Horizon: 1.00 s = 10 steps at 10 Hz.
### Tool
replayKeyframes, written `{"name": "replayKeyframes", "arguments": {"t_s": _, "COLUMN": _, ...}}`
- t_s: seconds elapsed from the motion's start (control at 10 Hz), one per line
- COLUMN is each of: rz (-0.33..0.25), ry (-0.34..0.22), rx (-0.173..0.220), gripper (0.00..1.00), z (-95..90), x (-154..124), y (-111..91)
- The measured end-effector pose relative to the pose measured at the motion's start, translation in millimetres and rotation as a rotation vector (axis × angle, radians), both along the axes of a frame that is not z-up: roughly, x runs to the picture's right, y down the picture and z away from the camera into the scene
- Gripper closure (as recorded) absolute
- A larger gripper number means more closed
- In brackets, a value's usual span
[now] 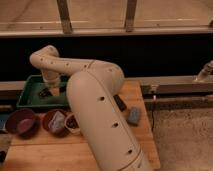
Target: Wipe tray with brush
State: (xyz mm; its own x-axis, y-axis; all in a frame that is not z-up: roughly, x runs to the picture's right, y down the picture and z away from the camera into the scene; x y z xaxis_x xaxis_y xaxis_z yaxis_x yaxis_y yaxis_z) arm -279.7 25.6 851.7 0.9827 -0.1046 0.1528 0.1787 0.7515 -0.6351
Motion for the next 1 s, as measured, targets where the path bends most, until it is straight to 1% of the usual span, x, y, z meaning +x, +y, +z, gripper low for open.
{"name": "replayKeyframes", "arguments": {"t_s": 0.1, "rz": -0.008, "ry": 0.023, "rx": 0.012, "gripper": 1.00, "z": 6.1, "x": 4.3, "y": -4.1}}
{"name": "replayKeyframes", "arguments": {"t_s": 0.3, "rz": -0.030, "ry": 0.070, "rx": 0.020, "gripper": 1.00, "z": 21.1, "x": 10.1, "y": -7.8}}
{"name": "replayKeyframes", "arguments": {"t_s": 0.5, "rz": -0.055, "ry": 0.109, "rx": 0.007, "gripper": 1.00, "z": 43.7, "x": 10.6, "y": -2.2}}
{"name": "replayKeyframes", "arguments": {"t_s": 0.6, "rz": -0.054, "ry": 0.119, "rx": -0.002, "gripper": 1.00, "z": 54.5, "x": 10.0, "y": 0.5}}
{"name": "replayKeyframes", "arguments": {"t_s": 0.8, "rz": -0.036, "ry": 0.113, "rx": -0.001, "gripper": 1.00, "z": 63.7, "x": 4.5, "y": -4.3}}
{"name": "replayKeyframes", "arguments": {"t_s": 0.9, "rz": -0.005, "ry": 0.066, "rx": -0.004, "gripper": 1.00, "z": 60.0, "x": -9.4, "y": -10.2}}
{"name": "replayKeyframes", "arguments": {"t_s": 1.0, "rz": 0.010, "ry": 0.034, "rx": -0.001, "gripper": 1.00, "z": 55.9, "x": -17.9, "y": -14.4}}
